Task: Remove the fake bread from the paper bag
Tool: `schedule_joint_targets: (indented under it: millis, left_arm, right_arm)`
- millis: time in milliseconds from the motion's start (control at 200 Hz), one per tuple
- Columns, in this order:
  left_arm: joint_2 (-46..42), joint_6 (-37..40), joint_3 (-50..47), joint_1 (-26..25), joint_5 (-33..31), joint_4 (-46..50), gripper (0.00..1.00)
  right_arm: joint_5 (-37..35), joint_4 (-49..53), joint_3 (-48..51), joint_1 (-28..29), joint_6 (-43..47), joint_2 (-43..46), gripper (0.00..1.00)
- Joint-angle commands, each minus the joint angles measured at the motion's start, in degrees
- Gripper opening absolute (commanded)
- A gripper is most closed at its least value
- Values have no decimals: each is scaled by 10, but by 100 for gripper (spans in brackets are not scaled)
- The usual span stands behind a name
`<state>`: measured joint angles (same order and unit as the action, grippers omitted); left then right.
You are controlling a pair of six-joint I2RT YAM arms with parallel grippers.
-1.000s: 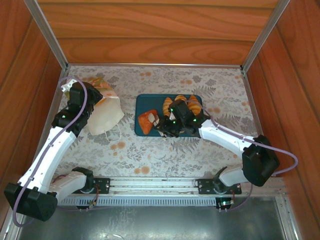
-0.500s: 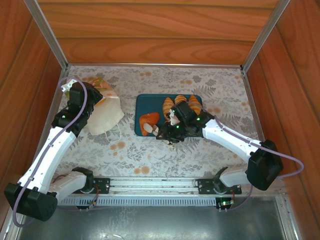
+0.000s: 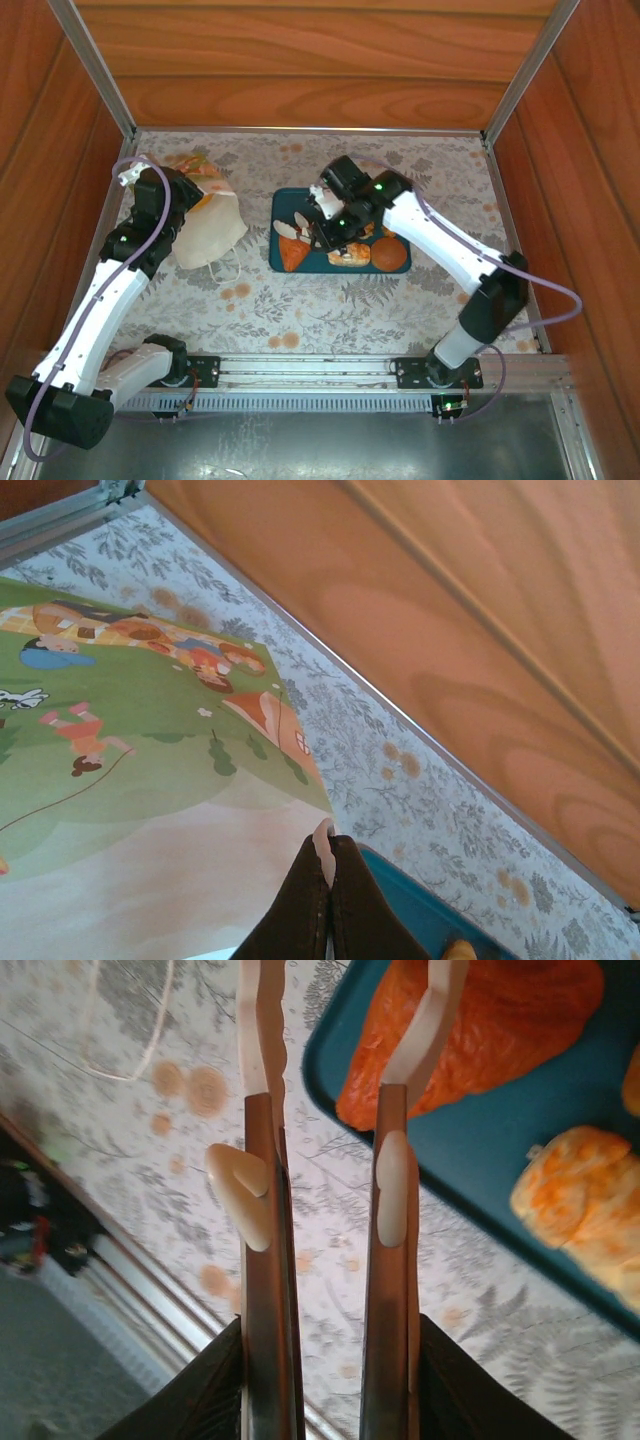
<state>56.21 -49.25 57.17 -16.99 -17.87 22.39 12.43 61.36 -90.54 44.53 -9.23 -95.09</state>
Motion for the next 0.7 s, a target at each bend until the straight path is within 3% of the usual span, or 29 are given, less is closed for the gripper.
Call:
schedule_joint_targets:
  millis: [0, 500, 695]
  left_arm:
    - [-11, 13, -7, -4, -10, 8, 0]
    - [-6, 16, -5, -4, -17, 8, 0]
    - [-1, 16, -3, -3, -16, 8, 0]
  right_arm:
    - [-44, 87, -56, -2, 116, -52, 42]
    - [-66, 150, -153, 1, 197, -171, 44]
    - [-80, 153, -174, 2, 198, -191, 37]
